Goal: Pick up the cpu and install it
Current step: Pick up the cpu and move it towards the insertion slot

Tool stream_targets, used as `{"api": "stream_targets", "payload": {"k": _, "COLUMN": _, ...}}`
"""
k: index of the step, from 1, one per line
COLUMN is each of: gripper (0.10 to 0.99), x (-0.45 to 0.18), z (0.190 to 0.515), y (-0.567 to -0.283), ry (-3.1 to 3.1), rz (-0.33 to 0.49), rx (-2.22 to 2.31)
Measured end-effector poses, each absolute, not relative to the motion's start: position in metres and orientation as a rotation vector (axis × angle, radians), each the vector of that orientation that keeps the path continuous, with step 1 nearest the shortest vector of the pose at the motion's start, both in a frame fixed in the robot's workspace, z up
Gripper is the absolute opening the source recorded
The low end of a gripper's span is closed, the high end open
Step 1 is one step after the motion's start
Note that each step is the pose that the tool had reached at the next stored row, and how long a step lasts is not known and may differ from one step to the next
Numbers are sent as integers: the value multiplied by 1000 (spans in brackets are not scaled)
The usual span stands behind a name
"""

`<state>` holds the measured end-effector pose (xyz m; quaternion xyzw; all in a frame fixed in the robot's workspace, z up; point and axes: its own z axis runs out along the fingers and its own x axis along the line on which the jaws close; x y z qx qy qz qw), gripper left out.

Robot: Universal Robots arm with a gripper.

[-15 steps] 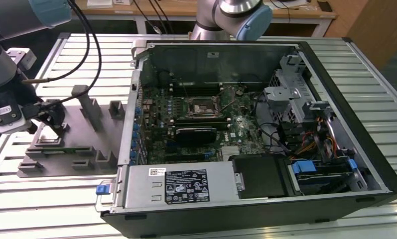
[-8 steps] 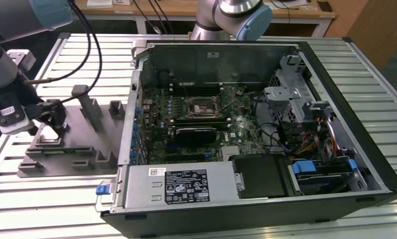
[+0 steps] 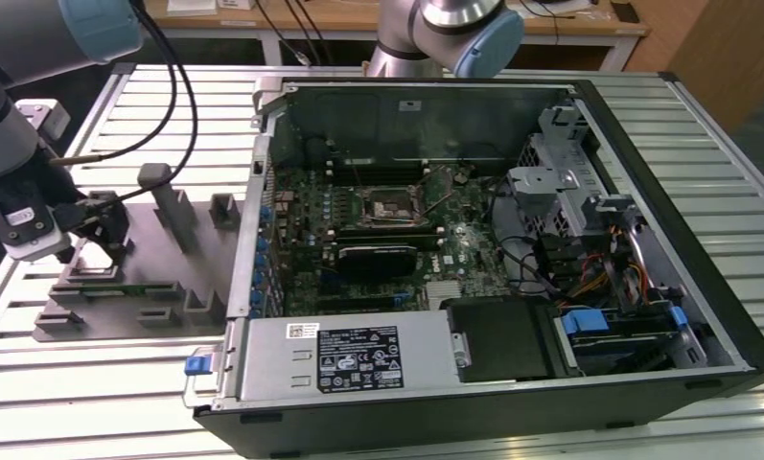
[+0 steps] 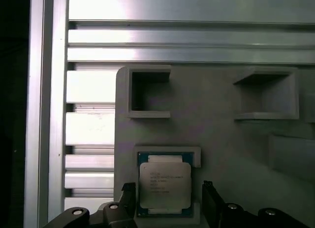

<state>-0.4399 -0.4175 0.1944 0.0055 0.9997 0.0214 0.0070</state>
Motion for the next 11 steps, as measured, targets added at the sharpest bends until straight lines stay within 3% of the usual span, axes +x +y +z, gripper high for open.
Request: {"api": "stream_targets", "payload": {"k": 11, "gripper": 647, "x": -442, "z": 184, "y": -415, "ry": 3127, "rz": 66, "rx": 17}}
